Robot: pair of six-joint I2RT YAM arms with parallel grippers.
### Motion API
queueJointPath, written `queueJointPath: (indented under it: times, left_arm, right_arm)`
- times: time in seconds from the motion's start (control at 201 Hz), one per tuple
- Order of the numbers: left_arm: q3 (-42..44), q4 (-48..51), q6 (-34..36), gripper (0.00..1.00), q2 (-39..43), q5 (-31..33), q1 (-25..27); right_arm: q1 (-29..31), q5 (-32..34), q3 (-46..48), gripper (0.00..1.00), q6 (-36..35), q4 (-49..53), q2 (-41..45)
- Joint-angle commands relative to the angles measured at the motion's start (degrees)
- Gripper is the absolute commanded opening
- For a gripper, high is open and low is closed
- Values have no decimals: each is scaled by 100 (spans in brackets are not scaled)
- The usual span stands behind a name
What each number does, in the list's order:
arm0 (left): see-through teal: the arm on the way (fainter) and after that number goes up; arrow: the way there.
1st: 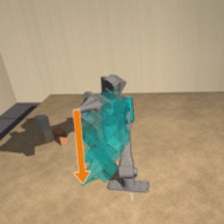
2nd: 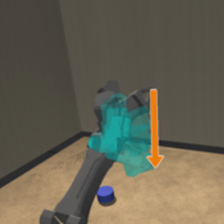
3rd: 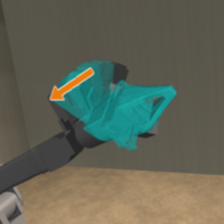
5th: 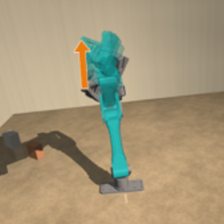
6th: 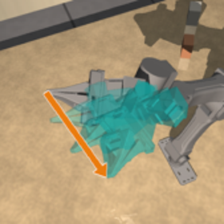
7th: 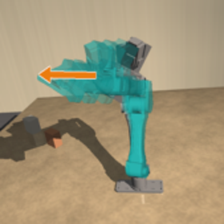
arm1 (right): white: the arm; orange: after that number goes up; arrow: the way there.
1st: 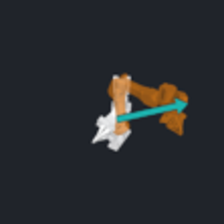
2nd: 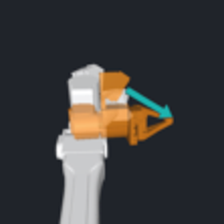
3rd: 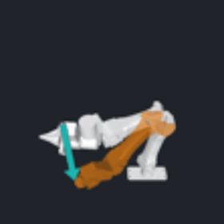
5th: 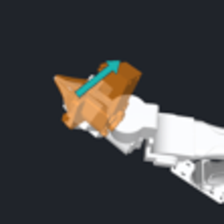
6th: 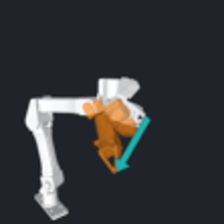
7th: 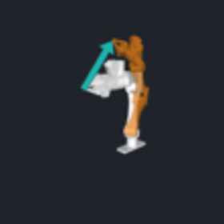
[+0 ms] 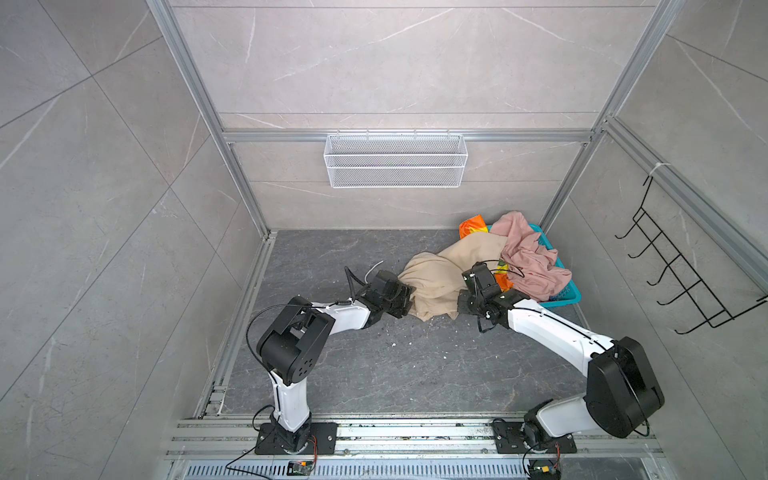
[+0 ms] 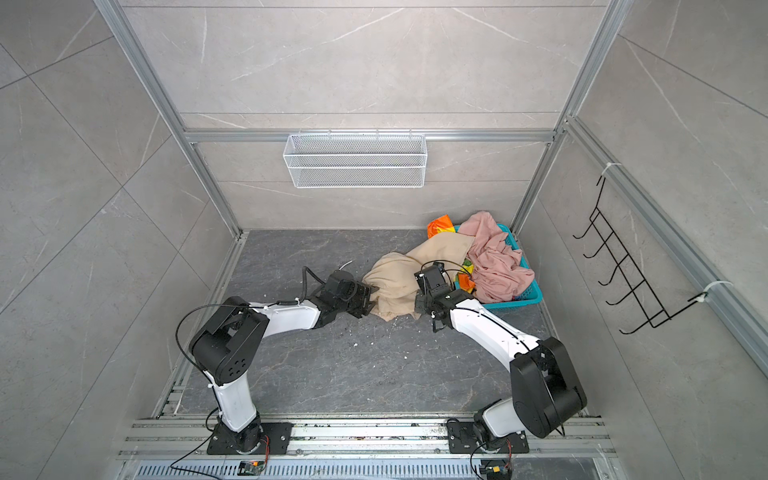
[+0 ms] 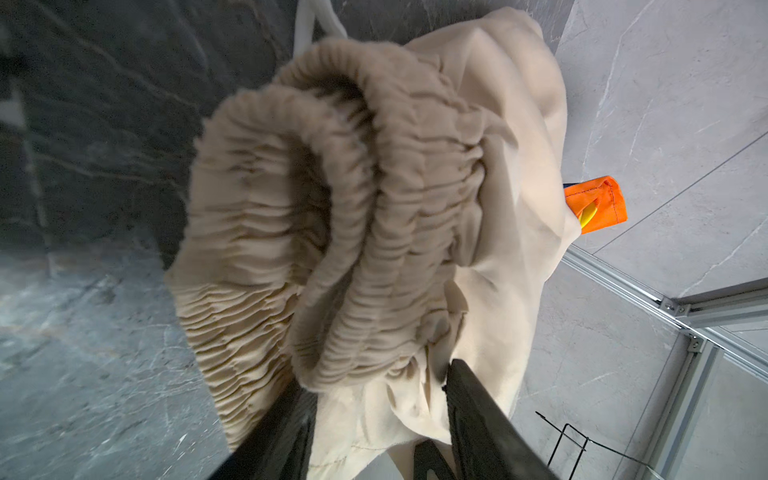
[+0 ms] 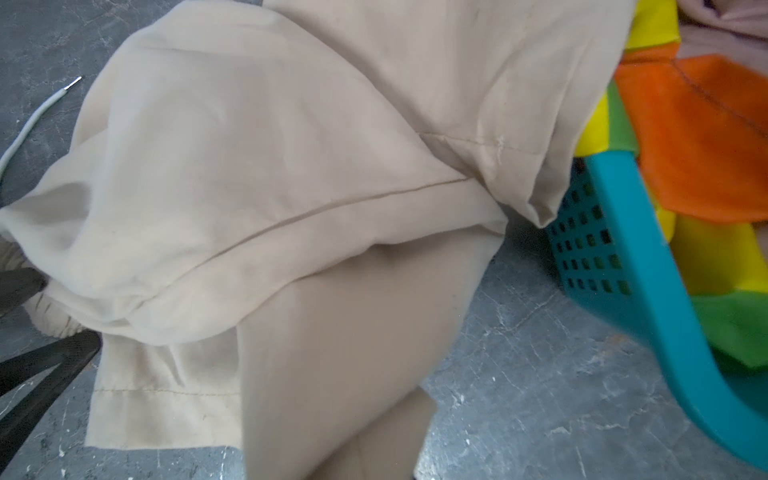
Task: Fold and stack the shorts
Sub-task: 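Grasp the elastic waistband with the left gripper while the right gripper holds a leg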
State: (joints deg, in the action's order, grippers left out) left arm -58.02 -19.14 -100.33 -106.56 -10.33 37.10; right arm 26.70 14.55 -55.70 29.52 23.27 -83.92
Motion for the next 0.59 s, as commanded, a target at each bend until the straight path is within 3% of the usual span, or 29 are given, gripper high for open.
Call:
queueJointPath:
  times: [0.0,0.413,0.588]
  left_arm:
    - [8,149,156,52,0,194,33]
    - [-553,165,-192,52,-572,498,76]
    - [-737,552,64,51,-594,831,36]
  right_arm:
    - [-38,-31,17,5,-122,-42,121]
    - [-48,-111,59,5,-113,-31,213]
    - [-54,-97,138,5,-121,-16,336]
